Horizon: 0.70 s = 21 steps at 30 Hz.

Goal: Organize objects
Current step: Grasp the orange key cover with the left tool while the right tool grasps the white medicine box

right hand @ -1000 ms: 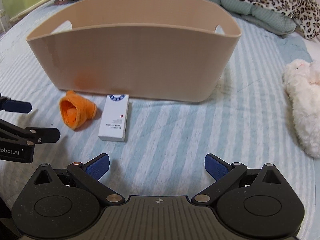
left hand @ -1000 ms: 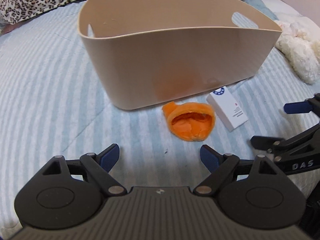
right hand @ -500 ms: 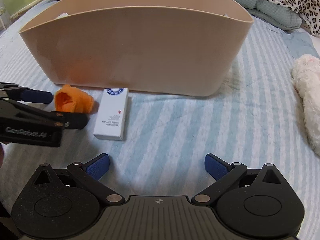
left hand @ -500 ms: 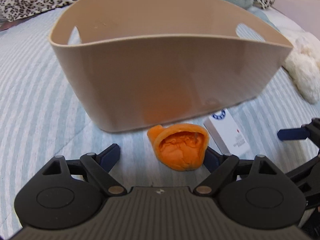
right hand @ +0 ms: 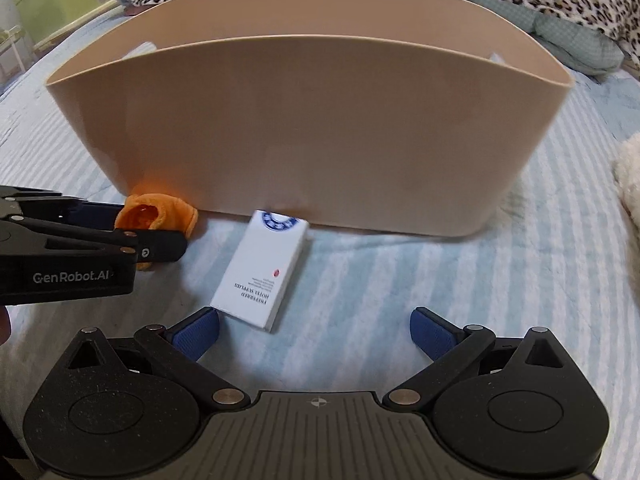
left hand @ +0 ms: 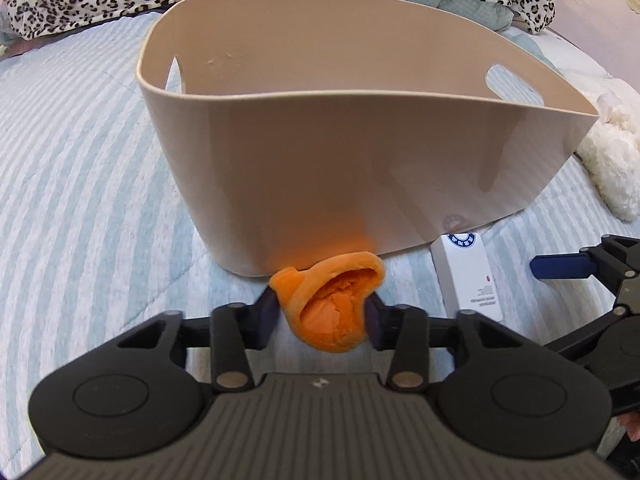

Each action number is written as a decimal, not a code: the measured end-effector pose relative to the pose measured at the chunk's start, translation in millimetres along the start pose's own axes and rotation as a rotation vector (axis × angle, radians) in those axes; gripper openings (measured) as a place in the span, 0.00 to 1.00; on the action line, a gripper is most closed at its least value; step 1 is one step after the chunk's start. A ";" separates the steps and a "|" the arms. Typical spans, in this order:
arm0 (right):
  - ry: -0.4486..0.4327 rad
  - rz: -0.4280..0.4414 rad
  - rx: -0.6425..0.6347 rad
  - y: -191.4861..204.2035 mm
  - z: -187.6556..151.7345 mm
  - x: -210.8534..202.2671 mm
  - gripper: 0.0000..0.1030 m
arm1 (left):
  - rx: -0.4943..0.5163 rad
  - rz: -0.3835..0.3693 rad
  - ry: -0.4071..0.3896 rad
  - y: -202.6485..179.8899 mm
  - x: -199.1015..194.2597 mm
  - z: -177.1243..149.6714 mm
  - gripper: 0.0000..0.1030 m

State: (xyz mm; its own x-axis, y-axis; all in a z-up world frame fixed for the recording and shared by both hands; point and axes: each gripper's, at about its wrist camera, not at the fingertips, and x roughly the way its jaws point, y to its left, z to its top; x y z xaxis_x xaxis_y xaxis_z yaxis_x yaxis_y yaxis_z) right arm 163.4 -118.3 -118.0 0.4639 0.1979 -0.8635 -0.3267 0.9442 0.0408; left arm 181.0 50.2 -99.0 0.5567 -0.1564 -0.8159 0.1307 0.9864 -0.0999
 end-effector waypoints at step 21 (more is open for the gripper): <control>-0.052 0.016 0.048 13.8 27.2 -7.5 0.27 | -0.040 -0.003 0.025 11.5 -14.6 -4.9 0.11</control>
State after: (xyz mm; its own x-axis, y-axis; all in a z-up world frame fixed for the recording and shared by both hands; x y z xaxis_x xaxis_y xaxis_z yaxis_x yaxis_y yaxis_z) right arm 177.8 -99.6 -97.2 0.5018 0.2254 -0.8351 -0.2948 0.9522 0.0799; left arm 170.3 64.1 -91.0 0.5353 -0.1588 -0.8296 0.0992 0.9872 -0.1250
